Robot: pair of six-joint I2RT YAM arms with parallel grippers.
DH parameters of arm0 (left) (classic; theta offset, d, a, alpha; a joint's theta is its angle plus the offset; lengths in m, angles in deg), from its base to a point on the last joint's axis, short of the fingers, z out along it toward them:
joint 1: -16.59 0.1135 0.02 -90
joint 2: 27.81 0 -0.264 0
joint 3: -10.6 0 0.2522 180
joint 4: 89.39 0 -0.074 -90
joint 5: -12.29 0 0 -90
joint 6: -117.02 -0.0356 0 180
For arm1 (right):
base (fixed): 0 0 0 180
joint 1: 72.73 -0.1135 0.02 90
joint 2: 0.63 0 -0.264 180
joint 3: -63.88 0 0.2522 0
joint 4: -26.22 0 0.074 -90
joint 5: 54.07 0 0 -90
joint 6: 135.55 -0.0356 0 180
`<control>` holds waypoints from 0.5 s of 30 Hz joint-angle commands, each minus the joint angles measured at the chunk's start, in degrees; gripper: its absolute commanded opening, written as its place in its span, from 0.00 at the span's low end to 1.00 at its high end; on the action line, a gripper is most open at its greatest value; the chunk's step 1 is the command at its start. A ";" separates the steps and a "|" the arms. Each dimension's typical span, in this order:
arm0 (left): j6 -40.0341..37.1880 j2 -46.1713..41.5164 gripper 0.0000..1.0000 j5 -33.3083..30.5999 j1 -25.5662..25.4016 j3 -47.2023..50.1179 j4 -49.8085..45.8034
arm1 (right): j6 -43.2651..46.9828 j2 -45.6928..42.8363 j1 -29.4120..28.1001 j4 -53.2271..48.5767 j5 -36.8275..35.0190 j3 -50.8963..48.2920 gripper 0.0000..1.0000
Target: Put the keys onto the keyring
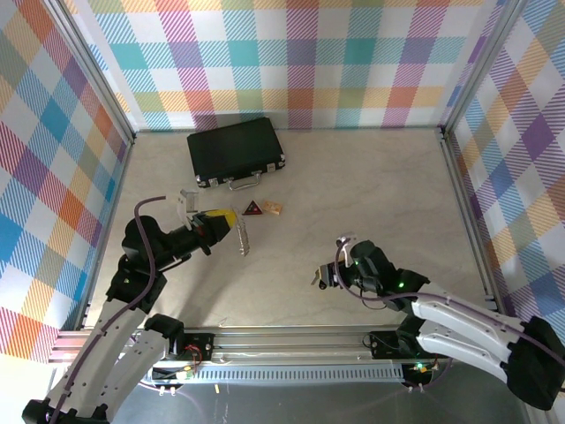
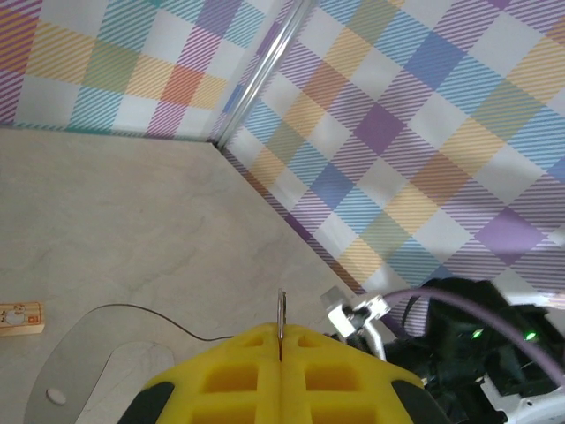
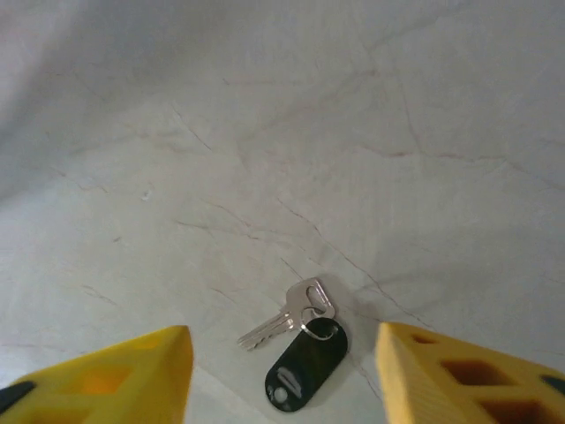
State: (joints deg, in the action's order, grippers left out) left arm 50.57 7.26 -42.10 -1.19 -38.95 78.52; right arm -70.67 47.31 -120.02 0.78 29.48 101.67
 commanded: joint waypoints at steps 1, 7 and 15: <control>-0.33 -0.80 0.00 0.16 0.73 -0.09 1.56 | -1.91 -0.16 -0.05 -19.52 -2.90 10.63 0.67; 0.02 -1.53 0.00 0.51 0.73 -0.22 1.29 | 4.57 16.92 1.63 -41.91 -0.09 31.27 0.69; -4.46 -3.43 0.00 -2.29 0.74 -4.41 -8.31 | 12.89 30.77 1.34 -53.42 0.07 45.51 0.68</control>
State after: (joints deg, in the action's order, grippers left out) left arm 48.62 4.83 -43.17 -1.19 -40.13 73.51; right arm -62.30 74.46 -118.55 -43.42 28.91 143.81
